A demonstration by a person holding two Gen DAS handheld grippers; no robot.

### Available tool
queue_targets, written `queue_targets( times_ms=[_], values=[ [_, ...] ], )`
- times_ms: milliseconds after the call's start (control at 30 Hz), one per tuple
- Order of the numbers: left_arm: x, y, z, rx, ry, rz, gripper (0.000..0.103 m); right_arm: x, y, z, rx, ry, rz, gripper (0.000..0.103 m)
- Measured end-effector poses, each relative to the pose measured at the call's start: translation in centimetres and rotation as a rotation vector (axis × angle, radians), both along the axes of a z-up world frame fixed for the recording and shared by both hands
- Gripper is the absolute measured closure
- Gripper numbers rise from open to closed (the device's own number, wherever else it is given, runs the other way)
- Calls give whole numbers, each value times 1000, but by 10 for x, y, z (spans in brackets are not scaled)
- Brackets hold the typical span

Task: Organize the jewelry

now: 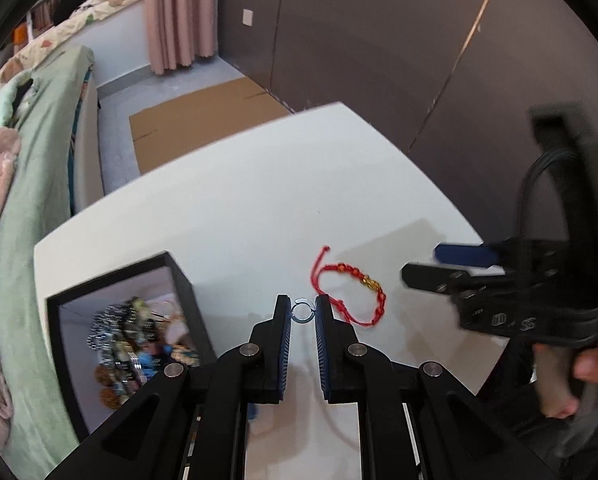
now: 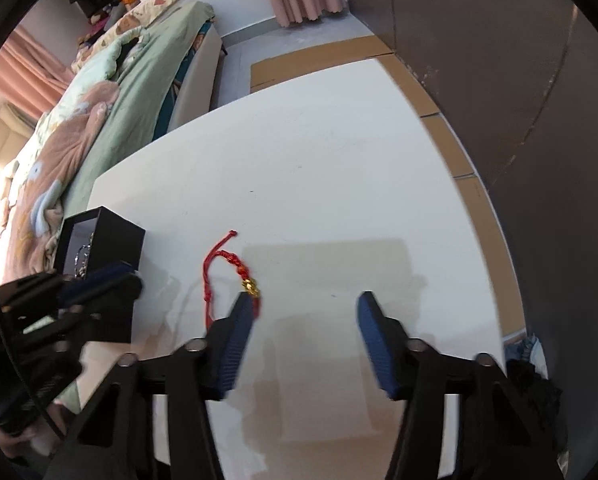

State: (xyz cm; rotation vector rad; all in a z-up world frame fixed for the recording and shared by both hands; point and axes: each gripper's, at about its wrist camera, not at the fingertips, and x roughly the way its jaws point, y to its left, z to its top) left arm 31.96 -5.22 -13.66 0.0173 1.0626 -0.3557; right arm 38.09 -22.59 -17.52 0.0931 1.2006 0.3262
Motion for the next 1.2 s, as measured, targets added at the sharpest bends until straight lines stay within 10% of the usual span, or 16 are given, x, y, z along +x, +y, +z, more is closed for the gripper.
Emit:
queue_targets(
  times_ms=[333, 567, 1200],
  values=[
    [-4, 33, 31, -41, -73, 59, 90, 8, 41, -14, -129, -20, 27, 66],
    [-4, 48, 42, -47, -96, 101, 90, 5, 52, -12, -126, -19, 70, 99],
    [-27, 91, 53, -96, -109, 173, 90, -13, 43, 31, 185, -24, 27, 101]
  ],
)
